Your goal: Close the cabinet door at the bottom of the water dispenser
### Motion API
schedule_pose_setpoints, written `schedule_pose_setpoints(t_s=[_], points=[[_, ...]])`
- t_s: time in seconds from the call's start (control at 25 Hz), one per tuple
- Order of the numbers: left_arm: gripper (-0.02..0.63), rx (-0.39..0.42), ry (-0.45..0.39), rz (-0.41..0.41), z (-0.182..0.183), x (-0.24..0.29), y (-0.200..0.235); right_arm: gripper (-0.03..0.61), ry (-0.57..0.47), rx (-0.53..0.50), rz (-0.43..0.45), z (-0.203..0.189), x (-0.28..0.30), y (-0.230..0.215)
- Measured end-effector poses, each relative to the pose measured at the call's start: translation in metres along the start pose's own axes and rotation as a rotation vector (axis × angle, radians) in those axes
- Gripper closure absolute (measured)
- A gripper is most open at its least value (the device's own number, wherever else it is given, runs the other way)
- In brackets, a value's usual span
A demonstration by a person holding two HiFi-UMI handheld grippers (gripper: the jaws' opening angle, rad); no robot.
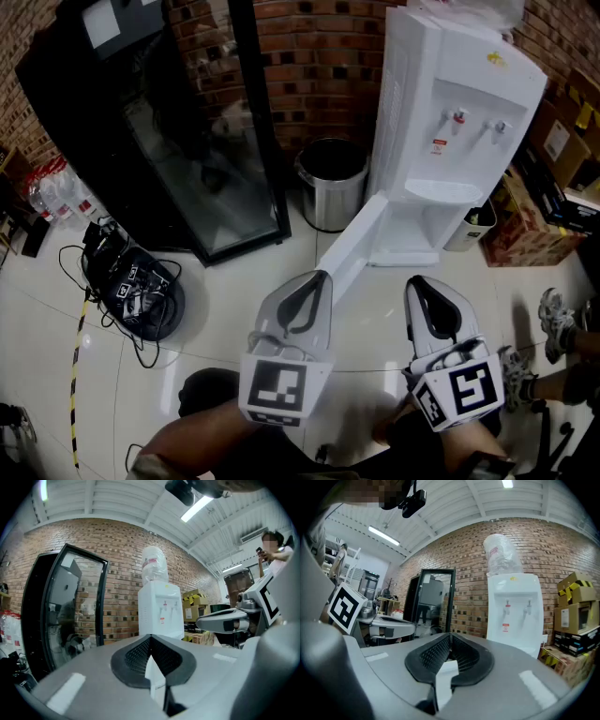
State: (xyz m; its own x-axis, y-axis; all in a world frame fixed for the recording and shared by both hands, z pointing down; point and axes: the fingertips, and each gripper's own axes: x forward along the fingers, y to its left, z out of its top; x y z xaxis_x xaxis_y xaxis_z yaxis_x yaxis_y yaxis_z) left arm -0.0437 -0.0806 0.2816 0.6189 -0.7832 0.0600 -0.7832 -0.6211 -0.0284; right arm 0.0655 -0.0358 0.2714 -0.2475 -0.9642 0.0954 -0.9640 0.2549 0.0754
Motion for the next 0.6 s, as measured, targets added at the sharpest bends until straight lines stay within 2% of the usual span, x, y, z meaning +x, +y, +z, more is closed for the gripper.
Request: schedule_pose_setpoints(t_s=[0.04,0.24,0.44,0.6], points=[[0.614,0.002,0.004,0.012,-0.003,0.001,0.005,0.541,0.008,-0.003,0.014,-0.003,0.006,0.003],[0.614,0.014,0.022,0.058,-0.012,0.011,0.025,0.466,0.045,-0.039,0.082,-0.017,0.033,0.019],[0.614,0.025,0.055,0.103,-0.026,0.029,0.047,0.411,0.105,-0.088,0.131,-0.041,0.061,0.031],[0.614,0.027,0.072,0.114,-0.036,0.047,0.056,0.39,0.111,-0.096,0.186,-0.054,0.084,0.039]])
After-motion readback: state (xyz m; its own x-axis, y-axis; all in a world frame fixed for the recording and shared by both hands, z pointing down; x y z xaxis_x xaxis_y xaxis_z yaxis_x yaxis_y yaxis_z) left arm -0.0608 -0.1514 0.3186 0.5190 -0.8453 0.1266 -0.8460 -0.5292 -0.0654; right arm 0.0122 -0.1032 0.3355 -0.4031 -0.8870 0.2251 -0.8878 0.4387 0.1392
